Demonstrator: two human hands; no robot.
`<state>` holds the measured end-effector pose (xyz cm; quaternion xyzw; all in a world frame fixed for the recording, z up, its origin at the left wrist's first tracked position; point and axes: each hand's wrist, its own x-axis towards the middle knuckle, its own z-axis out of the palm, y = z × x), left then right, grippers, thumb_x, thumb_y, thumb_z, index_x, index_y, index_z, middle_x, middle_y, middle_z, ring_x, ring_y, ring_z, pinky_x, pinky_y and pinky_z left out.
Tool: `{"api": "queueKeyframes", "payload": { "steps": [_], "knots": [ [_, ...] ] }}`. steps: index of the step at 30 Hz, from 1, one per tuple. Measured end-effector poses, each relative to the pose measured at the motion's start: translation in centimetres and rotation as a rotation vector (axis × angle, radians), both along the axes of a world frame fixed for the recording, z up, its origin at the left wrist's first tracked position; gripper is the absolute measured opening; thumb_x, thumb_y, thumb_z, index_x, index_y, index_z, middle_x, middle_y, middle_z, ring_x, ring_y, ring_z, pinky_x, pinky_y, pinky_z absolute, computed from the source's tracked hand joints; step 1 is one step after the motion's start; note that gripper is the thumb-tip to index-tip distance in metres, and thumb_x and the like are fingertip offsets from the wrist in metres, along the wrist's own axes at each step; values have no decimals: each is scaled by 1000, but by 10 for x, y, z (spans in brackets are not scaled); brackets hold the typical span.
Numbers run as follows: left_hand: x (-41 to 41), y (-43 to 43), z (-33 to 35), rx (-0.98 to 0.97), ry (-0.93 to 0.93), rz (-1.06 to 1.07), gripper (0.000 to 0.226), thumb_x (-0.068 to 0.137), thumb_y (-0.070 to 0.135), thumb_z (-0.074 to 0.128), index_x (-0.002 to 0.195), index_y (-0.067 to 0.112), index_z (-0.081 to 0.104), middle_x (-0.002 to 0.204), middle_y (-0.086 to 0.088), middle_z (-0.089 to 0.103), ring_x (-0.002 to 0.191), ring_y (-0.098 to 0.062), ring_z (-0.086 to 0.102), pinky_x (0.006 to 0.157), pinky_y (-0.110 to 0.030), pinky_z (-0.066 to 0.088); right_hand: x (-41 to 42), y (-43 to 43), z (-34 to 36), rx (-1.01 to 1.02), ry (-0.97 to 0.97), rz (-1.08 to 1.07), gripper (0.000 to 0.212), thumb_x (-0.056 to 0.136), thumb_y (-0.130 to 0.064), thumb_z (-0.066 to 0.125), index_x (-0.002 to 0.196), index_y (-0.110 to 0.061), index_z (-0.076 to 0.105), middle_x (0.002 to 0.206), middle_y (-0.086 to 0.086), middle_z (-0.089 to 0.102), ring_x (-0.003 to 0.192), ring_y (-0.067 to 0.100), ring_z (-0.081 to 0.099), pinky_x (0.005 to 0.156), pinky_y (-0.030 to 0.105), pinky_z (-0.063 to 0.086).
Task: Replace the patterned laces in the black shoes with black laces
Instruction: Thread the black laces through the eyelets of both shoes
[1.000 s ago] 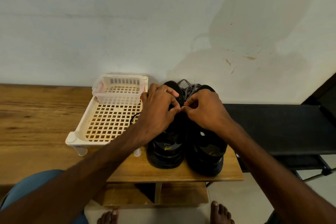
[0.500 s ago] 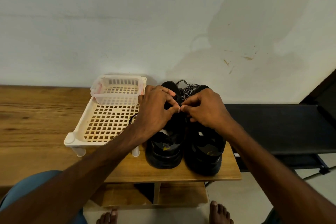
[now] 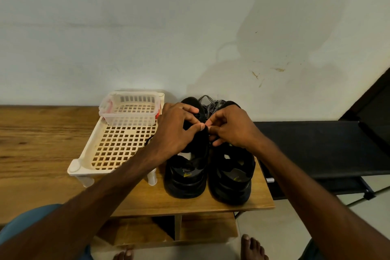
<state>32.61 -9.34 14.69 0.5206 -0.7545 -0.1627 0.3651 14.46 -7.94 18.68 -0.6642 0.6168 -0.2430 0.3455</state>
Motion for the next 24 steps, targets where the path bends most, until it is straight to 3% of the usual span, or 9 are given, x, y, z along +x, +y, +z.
{"api": "queueKeyframes", "payload": {
  "steps": [3,6,11,14,17,19,21,22,24],
  "knots": [
    [5,1,3,62,-139,-33,12,79,45,81,87,37,79,127,22,60,125,-10,38,105,-45,33,1,1,4,-39,83,33,7,98,-8,66,99,-11,72,77,10,75,60,17,75,59,27,62],
    [9,4,5,109,-258,-34,12,76,45,84,82,37,77,129,24,56,125,-10,34,94,-37,27,0,2,9,-103,147,4,12,97,-4,61,95,-12,70,73,10,74,53,17,72,52,27,60],
    [14,5,10,135,-263,-30,14,75,39,85,71,38,72,122,25,56,121,-9,34,88,-34,23,-15,2,18,-238,31,-42,12,96,-6,63,94,-15,71,89,0,73,76,19,76,65,36,65],
    [18,4,15,134,-217,-37,20,74,39,85,68,42,67,119,24,60,121,-10,39,91,-36,28,-23,-1,22,-223,-197,-120,10,96,-9,63,94,-13,71,96,2,76,91,16,75,83,40,64],
    [26,1,21,97,-143,-33,17,73,43,84,67,44,68,114,21,68,118,-12,53,100,-37,31,-25,0,34,-75,-649,-143,12,102,-8,51,98,-9,62,103,14,78,102,24,75,98,43,57],
    [32,1,28,81,-57,-6,13,77,33,85,73,37,73,110,17,71,106,-1,58,96,-23,29,-27,4,41,15,-894,-103,7,103,-12,45,102,-10,51,103,19,76,103,31,74,99,41,56],
    [39,0,35,64,42,58,7,81,27,84,82,26,77,104,15,71,95,5,60,86,-13,35,-28,3,42,48,-1001,-104,7,99,-17,46,100,-10,48,85,12,72,86,29,73,89,42,55],
    [42,-1,37,48,98,97,7,82,27,83,85,24,77,101,14,71,94,2,62,85,-14,40,-28,2,39,32,-948,-124,8,96,-18,50,94,-10,51,75,8,65,75,25,67,82,39,55],
    [48,-5,41,22,207,167,7,85,28,79,90,24,76,100,15,72,94,-4,67,88,-25,50,-25,-1,28,-131,-490,-114,12,93,-16,57,82,-12,61,71,5,63,65,20,59,72,30,51]
  ]
}}
